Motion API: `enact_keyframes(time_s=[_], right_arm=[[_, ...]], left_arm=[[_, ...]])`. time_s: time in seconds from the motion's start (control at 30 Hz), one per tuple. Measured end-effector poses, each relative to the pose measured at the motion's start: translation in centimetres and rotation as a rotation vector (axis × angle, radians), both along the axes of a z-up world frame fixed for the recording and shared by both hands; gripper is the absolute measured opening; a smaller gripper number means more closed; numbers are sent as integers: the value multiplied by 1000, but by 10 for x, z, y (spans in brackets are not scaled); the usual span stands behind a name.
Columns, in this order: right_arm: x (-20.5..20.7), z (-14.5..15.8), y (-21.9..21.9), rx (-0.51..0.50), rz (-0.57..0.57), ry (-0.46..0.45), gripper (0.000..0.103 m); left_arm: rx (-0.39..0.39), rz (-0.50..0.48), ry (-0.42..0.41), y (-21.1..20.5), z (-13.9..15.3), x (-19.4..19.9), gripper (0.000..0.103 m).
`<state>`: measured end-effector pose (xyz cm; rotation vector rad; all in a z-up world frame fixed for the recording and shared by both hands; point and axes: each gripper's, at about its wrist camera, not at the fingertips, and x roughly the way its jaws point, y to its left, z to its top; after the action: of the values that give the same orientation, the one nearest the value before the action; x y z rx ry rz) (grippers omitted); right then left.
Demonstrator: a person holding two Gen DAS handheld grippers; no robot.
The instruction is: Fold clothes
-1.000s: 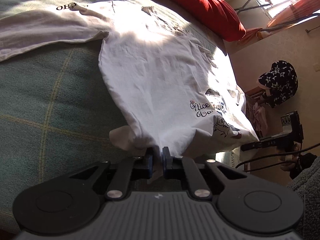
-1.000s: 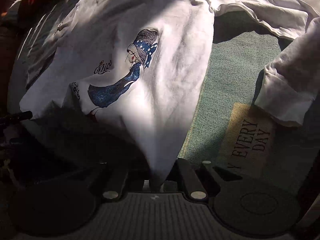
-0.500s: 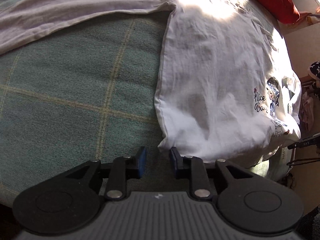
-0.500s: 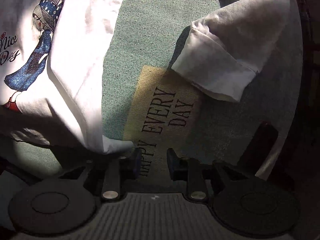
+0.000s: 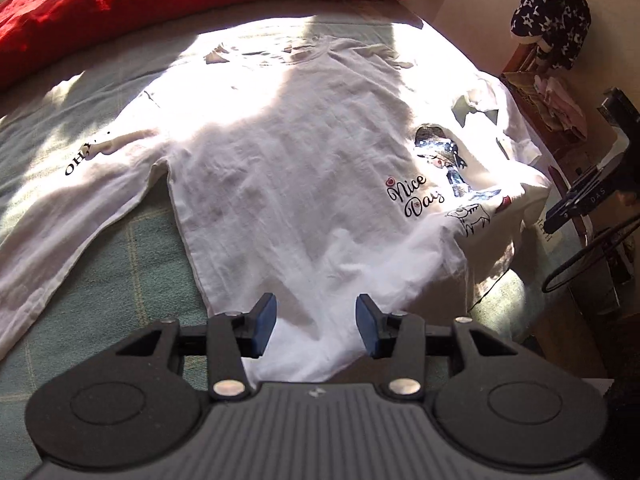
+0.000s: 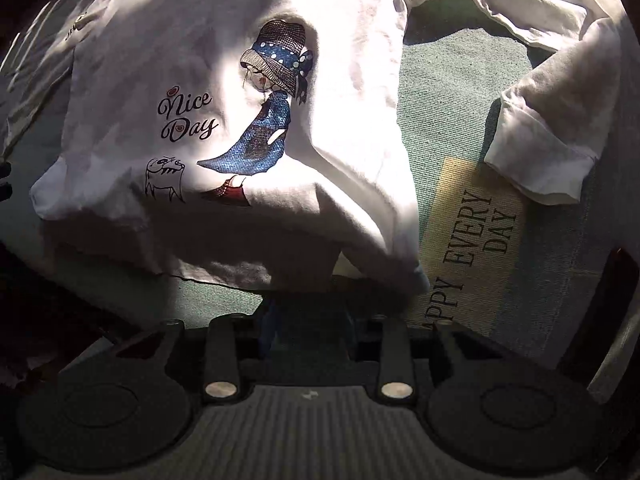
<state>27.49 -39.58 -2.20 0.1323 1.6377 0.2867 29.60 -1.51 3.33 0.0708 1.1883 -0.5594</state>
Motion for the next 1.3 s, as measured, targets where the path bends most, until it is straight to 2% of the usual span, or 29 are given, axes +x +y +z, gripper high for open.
enact_keyframes(time_s=[0.1,0.17,0.23,0.3,0.37,0.43,0.53,0.67,0.73,0.77,0.8,1.03,1.17,1.3], right_arm=[[1,10,15,43,-32,-74,38],[5,16,21,44,-52,-111,38],[6,20,21,1,-63,-160,38],[7,21,13,-37,-91,-193,38],[6,19,-4,-53,-150,-196,38],[5,16,-19,-50,-217,-177,38],[1,12,-28,-54,-259,-166,38],[0,20,-32,-107,-247,-216,38],[2,28,-44,-102,-267,-245,46],[6,29,-53,-79,-276,-241,52],[9,30,-61,-57,-285,-238,53],[19,-3,-80,110,-296,-163,53],[20,-20,-77,220,-324,-124,53],[20,-24,-66,267,-288,-129,54]], left_arm=[[-27,-28,20,-14,-14,7,43],[6,-26,48,-15,-27,9,43],[54,-5,72,-8,-40,11,43],[61,49,80,7,-44,12,43],[29,144,97,29,-43,14,43],[-13,247,126,50,-42,13,54],[-68,366,178,74,-48,3,57],[-109,443,212,88,-59,-9,58],[-133,467,229,91,-64,-14,66],[-152,472,241,91,-68,-16,68],[-176,472,255,89,-72,-17,69],[-237,482,235,81,-84,-15,69],[-274,482,226,78,-84,-14,69],[-323,493,248,75,-88,-12,69]])
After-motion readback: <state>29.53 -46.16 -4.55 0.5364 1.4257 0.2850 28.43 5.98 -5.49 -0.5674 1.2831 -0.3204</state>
